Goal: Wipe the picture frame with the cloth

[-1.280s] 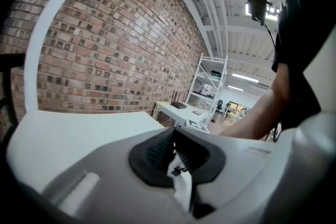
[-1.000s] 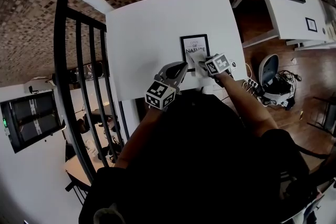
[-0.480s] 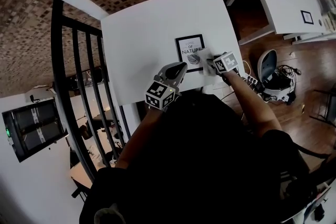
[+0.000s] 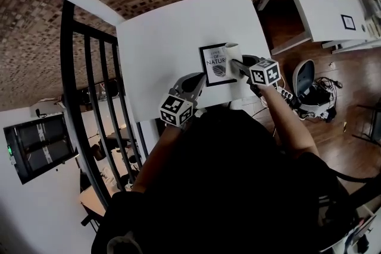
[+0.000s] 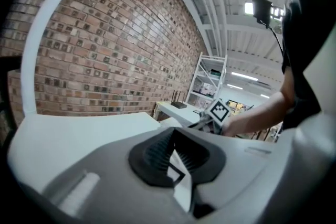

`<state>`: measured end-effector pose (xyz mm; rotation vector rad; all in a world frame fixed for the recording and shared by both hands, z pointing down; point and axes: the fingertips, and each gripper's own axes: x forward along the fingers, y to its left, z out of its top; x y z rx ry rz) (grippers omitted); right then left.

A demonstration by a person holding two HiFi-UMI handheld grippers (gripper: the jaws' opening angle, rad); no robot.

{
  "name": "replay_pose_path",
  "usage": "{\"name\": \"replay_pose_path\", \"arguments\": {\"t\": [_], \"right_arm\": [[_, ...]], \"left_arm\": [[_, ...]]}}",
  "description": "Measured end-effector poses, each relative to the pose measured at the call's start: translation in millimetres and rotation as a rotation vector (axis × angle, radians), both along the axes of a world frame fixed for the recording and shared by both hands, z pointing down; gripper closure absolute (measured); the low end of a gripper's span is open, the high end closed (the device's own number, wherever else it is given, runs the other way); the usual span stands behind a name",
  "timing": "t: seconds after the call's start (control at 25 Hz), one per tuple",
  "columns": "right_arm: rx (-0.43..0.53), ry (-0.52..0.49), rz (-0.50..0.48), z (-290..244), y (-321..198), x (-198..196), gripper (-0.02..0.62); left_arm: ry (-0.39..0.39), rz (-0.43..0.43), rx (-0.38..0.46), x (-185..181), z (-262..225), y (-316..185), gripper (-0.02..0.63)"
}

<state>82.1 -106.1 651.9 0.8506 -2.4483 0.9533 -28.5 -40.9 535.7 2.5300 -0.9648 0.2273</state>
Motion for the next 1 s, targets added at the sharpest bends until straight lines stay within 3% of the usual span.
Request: {"name": "replay_pose_path", "arguments": {"t": [0.24,0.64,1.0], "right_arm": [[0.177,-0.186,-0.041,-90.4,5.2,-31.7,0.497],[0.525,-0.274,-0.137,-189.1,28.7,-39.7,0.497],[0.602,-0.298,-0.187,-212.5,43.2,-46.3,0.497]], "left_arm": [[0.007,-0.035,0.039,-14.8,-17.2,-9.0,0.606],[0.044,-0.009,0.142,-4.1,-56.4,-5.5,0.605],[0.059,-0.006,0.184,-3.4,-70.2,-4.5,0.606]]}}
